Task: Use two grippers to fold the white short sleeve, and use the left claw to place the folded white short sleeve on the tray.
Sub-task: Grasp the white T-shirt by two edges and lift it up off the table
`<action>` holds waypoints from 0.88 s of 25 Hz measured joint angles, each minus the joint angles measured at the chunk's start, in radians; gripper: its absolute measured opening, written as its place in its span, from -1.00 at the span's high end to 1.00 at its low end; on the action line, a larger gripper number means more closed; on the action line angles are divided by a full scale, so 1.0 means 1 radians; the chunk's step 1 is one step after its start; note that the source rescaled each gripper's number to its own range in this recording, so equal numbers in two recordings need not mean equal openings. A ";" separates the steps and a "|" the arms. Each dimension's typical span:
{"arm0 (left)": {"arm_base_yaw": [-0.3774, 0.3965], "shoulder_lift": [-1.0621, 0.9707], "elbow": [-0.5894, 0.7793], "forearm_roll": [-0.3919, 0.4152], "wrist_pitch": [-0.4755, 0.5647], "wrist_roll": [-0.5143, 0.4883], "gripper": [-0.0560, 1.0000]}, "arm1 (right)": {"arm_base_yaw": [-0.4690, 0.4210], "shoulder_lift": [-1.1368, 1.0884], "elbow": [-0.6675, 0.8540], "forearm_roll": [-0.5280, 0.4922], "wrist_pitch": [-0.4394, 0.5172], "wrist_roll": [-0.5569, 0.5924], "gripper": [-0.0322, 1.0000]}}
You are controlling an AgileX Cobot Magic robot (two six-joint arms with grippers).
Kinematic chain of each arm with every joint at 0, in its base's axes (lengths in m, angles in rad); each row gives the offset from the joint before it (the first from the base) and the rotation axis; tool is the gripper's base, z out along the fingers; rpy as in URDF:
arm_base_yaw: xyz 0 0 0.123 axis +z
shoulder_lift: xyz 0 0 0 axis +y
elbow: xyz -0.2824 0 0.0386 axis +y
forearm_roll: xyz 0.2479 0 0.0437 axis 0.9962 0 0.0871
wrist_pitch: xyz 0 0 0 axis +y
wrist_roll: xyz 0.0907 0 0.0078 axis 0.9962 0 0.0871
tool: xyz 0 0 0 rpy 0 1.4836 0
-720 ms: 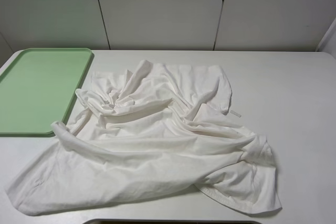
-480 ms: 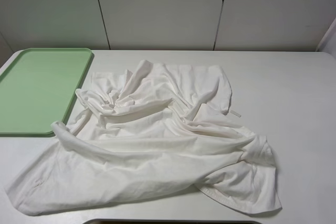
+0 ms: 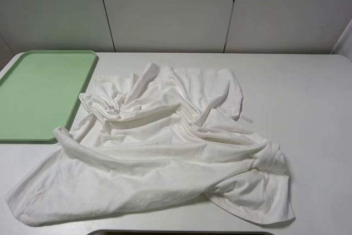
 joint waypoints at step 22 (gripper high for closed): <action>0.000 0.000 0.000 -0.001 -0.008 0.000 -1.00 | 0.000 0.000 0.000 0.000 0.000 0.001 -1.00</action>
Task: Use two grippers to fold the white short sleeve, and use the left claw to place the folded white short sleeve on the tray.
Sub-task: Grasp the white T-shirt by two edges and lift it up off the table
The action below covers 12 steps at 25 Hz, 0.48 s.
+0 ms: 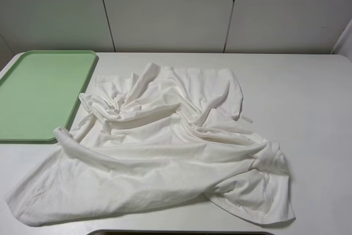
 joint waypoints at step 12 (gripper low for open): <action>0.000 0.000 0.000 0.009 -0.005 0.000 -1.00 | 0.136 0.000 0.000 0.000 0.000 0.000 -1.00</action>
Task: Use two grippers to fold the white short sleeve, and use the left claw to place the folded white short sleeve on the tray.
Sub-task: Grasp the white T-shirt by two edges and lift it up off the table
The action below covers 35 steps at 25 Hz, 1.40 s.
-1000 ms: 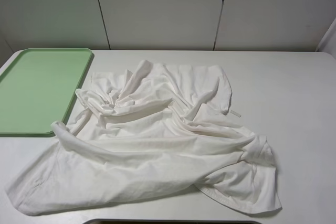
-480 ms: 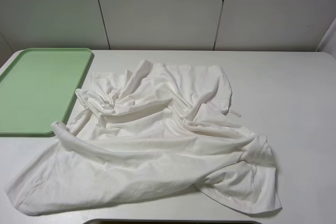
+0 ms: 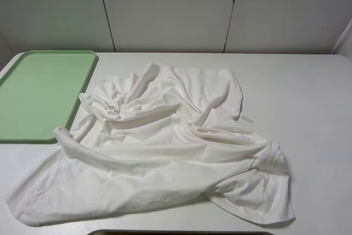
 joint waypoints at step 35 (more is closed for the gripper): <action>-0.038 0.863 -0.373 -0.373 0.018 0.499 -0.97 | 0.247 0.857 -0.288 0.139 -0.046 -0.405 -1.00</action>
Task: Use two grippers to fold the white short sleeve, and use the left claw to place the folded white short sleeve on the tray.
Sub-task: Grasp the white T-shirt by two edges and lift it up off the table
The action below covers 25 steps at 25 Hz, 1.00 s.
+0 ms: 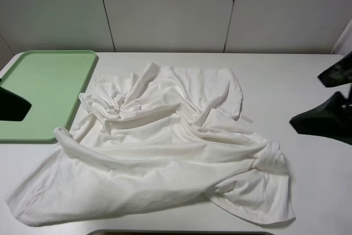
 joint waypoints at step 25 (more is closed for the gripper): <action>0.000 0.149 0.000 -0.014 0.004 0.045 -0.96 | 0.131 0.693 -0.001 -0.206 -0.162 -0.163 -1.00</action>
